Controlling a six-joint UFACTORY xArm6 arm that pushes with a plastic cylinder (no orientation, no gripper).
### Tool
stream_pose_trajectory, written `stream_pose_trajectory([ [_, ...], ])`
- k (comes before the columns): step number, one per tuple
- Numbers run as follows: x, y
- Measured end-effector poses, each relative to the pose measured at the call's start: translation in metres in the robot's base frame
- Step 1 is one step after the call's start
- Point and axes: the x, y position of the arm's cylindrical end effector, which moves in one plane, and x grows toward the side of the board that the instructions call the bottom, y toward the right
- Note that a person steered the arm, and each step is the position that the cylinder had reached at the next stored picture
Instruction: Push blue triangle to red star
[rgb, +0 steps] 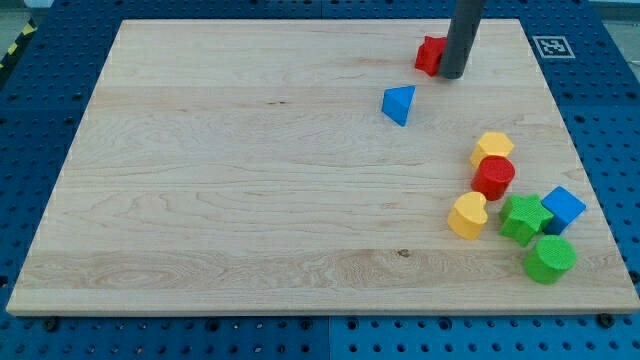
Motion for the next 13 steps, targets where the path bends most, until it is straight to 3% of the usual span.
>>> stream_pose_trajectory([
  [2, 0.01, -0.049],
  [3, 0.02, -0.105],
  [4, 0.062, -0.143],
  [5, 0.103, -0.119],
  [8, 0.069, -0.095],
  [11, 0.09, -0.033],
  [13, 0.063, -0.031],
])
